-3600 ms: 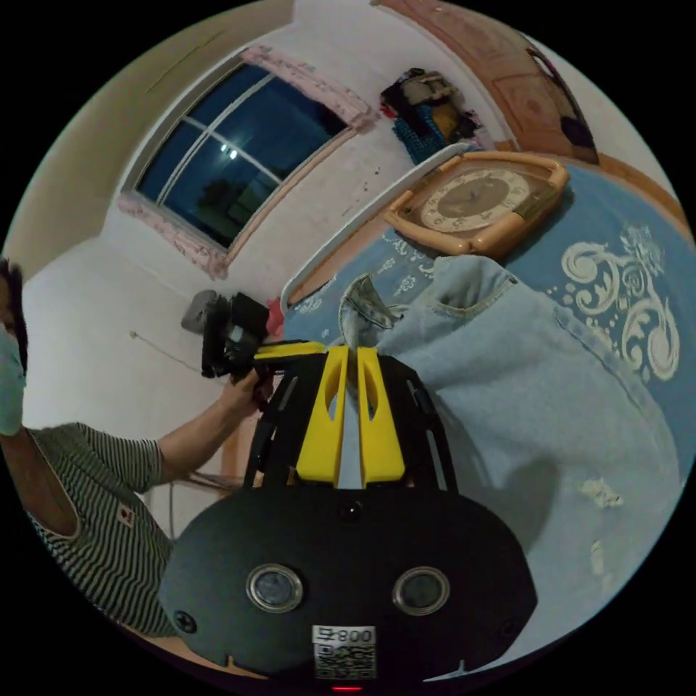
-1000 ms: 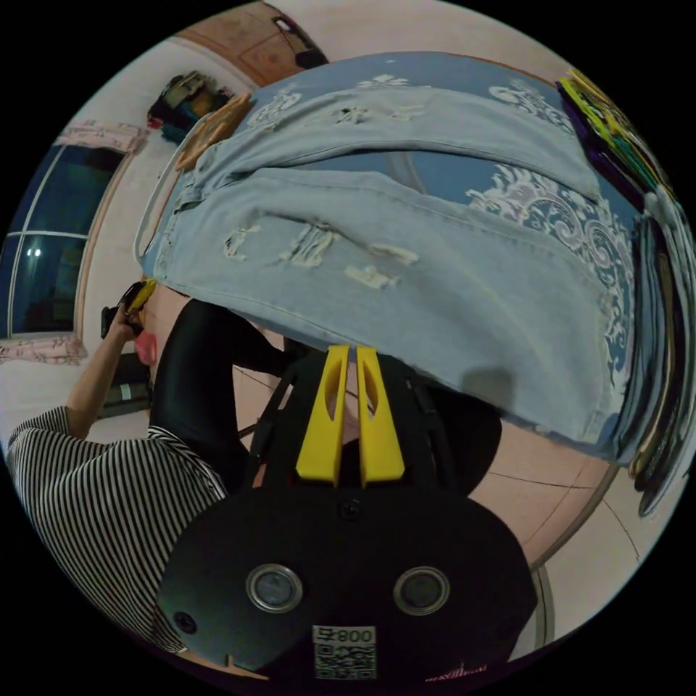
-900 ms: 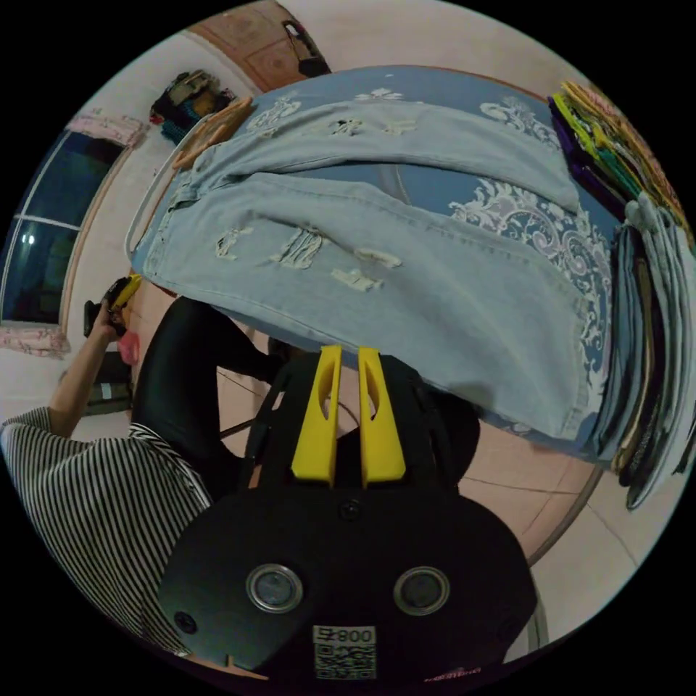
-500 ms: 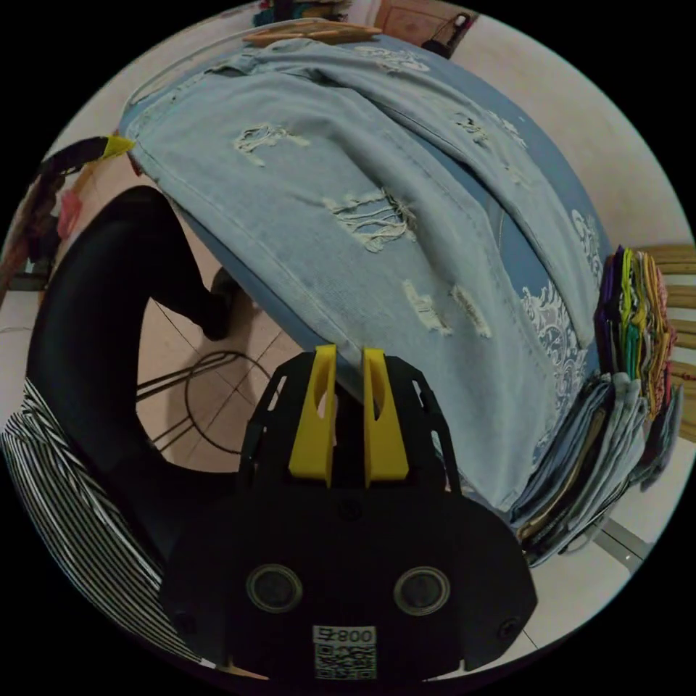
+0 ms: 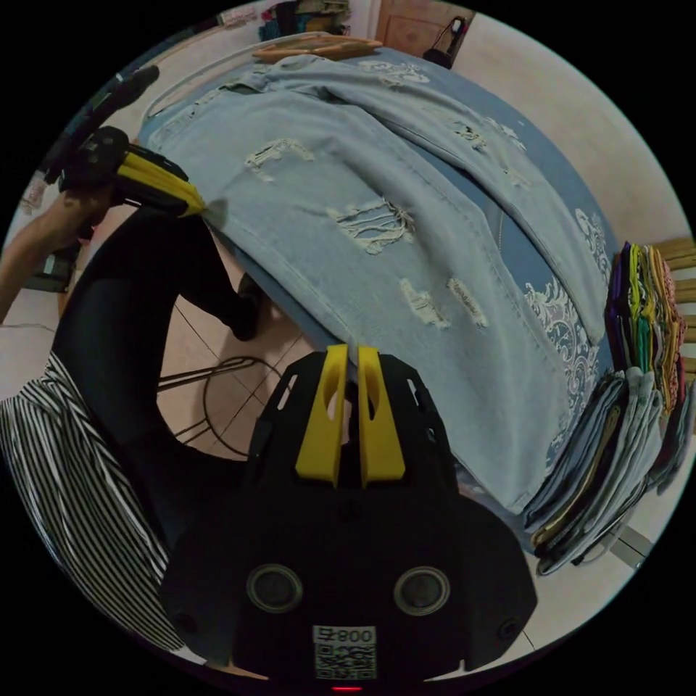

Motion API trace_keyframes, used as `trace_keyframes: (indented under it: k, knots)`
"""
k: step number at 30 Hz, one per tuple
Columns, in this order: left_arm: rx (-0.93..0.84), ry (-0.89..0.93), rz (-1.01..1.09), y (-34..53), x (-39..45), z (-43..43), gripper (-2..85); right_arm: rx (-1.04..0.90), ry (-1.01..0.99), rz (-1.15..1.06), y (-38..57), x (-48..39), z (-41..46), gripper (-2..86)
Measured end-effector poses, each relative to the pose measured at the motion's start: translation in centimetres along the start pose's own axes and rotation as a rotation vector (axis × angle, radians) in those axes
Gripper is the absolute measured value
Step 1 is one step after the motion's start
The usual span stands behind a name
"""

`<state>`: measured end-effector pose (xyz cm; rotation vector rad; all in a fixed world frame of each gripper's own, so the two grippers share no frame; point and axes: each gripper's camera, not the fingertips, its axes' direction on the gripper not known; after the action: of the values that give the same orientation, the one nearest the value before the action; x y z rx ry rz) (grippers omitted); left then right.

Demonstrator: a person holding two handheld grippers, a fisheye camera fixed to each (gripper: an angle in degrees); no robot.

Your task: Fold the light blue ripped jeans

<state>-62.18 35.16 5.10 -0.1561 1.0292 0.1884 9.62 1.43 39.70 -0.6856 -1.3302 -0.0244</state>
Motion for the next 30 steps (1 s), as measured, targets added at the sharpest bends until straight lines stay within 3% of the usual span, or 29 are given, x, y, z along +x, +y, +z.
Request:
trace_keyframes:
  k: [6,11,16,18,22,30]
  knots:
    - [0.012,0.081,-0.069,-3.7,-0.8,2.2,0.6,-0.034,-0.094,0.035,-0.4,1.1,-0.7,2.7]
    - [0.161,0.163,-0.092,-5.7,-2.3,0.2,1.5,0.054,-0.21,0.12,-0.1,3.4,-4.2,1.9]
    - [0.128,0.052,-0.141,-9.1,-3.8,1.5,1.5,0.156,-0.291,0.257,0.0,6.7,-6.8,0.5]
    - [0.034,0.007,-0.153,-11.0,-4.2,3.2,1.2,0.121,-0.272,0.269,-1.4,7.1,-6.5,0.4]
    - [0.055,-0.013,-0.114,-13.7,-4.6,2.7,0.7,-0.009,-0.147,0.201,-5.1,6.2,-5.1,0.1]
    - [0.131,0.23,-0.187,-17.5,-8.6,0.4,0.5,-0.033,-0.102,0.171,-9.0,6.1,-7.1,0.2]
